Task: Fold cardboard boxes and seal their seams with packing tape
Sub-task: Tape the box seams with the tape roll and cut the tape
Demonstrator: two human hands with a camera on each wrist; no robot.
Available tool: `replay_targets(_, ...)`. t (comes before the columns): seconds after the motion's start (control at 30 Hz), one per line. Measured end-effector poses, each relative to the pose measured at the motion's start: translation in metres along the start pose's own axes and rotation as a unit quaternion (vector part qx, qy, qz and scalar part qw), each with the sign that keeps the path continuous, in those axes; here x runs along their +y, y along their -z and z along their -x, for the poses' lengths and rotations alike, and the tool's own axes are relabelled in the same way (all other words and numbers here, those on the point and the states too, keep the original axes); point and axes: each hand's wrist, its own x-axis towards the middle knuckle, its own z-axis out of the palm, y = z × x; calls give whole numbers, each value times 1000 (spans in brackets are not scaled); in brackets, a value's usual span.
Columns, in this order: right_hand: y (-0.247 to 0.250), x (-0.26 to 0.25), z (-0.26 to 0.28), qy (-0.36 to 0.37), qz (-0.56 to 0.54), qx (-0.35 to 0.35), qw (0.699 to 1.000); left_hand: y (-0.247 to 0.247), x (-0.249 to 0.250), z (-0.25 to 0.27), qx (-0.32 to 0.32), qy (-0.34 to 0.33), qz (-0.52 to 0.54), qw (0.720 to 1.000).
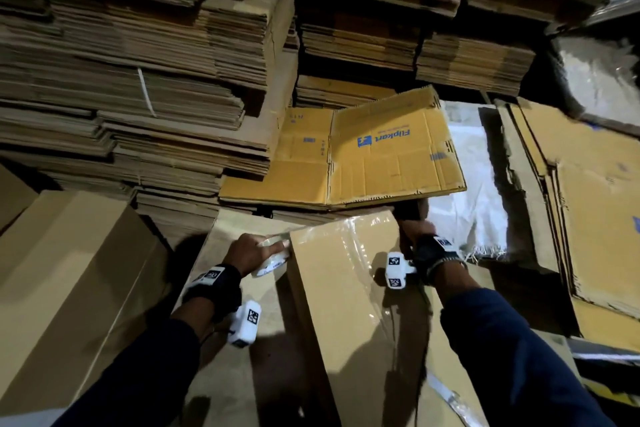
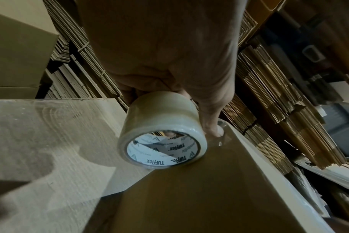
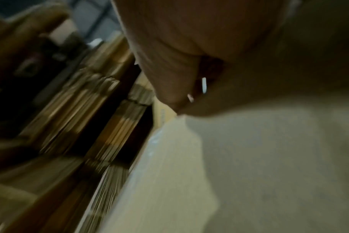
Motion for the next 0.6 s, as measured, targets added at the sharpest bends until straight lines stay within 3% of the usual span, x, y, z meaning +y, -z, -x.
replay_targets(0.1, -2, -28, 15, 150, 70, 138, 977, -3, -6, -3, -5, -5, -3, 1000)
replay_targets(0.13, -7, -41, 28, 195, 68, 147, 967, -3, -5, -2, -8, -2, 3, 1000)
replay_targets(0.2, -35, -60, 59, 291, 73, 123, 946, -1, -1, 2, -10, 5, 9, 1000)
replay_targets(0.3, -102, -72, 125, 396, 122, -34, 909, -3, -10, -4, -8, -11, 10, 1000)
replay_targets(0.37, -143, -68, 157, 405, 234, -138, 873, -3, -16, -7, -17, -12, 24, 1000)
replay_targets(0.4, -157, -63, 162, 396, 304, -148, 854, -3, -16, -6, -17, -10, 33, 999)
replay_targets(0.47, -171, -53, 155, 371, 385, -116, 837, -2, -15, -5, -10, -2, 45, 999)
replay_targets(0.6, -155, -34, 129, 317, 418, -65, 849, -1, -12, -3, 3, 9, 49, 999)
